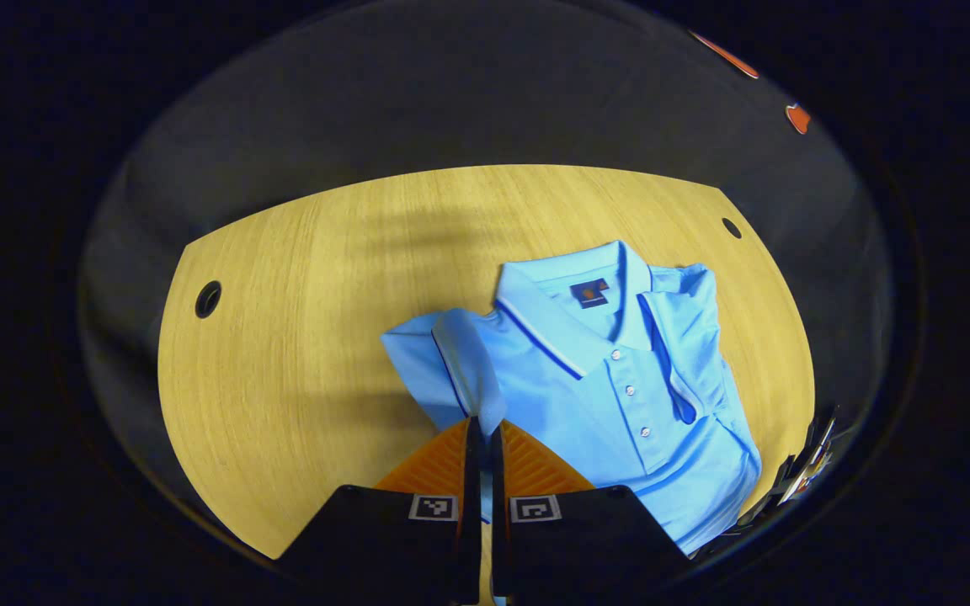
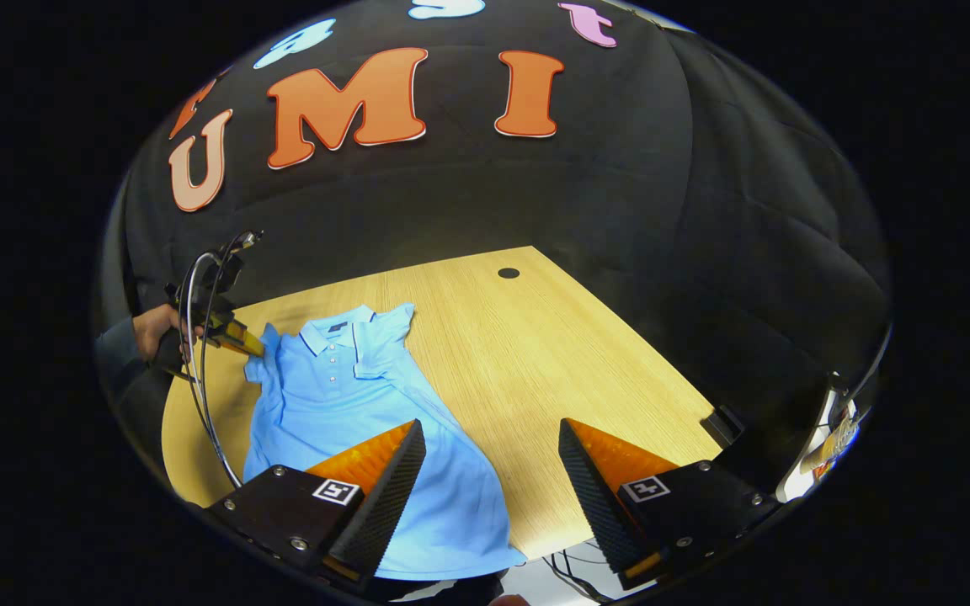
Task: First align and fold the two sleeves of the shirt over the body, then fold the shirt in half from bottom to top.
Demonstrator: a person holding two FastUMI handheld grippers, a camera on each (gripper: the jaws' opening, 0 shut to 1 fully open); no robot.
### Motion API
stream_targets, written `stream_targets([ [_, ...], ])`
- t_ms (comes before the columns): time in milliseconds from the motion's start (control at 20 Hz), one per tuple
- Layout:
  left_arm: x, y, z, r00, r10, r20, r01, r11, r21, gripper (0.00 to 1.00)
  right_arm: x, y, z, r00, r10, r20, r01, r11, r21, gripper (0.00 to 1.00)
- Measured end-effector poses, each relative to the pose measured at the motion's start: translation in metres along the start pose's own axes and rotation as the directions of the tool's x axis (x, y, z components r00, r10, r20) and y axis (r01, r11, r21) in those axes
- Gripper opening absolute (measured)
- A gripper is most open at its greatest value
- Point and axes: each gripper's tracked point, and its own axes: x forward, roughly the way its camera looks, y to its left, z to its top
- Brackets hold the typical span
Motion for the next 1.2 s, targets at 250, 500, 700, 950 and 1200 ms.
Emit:
stream_targets([
  [250,0.014,-0.058,0.011,0.994,-0.106,0.0,0.106,0.994,0.038,0.1,-0.013,-0.01,-0.024,0.999,-0.035,-0.031,0.036,0.999,0.033,0.97],
  [500,0.01,-0.118,0.009,0.948,-0.319,-0.001,0.318,0.948,0.025,0.6,-0.018,-0.016,-0.037,0.998,-0.053,-0.044,0.057,0.994,0.089,0.98],
  [700,-0.009,-0.115,-0.004,0.945,-0.327,0.017,0.327,0.945,0.03,1.0,-0.013,-0.013,-0.042,0.998,-0.024,-0.066,0.028,0.998,0.064,0.98],
  [950,-0.042,-0.085,-0.042,0.955,-0.291,0.063,0.288,0.956,0.055,1.0,0.002,-0.003,-0.057,0.991,0.052,-0.123,-0.052,0.999,0.002,0.98],
  [1200,-0.079,-0.067,-0.107,0.973,-0.222,0.068,0.222,0.975,0.001,1.0,0.012,0.0,-0.072,0.975,0.134,-0.178,-0.146,0.988,-0.059,0.98],
])
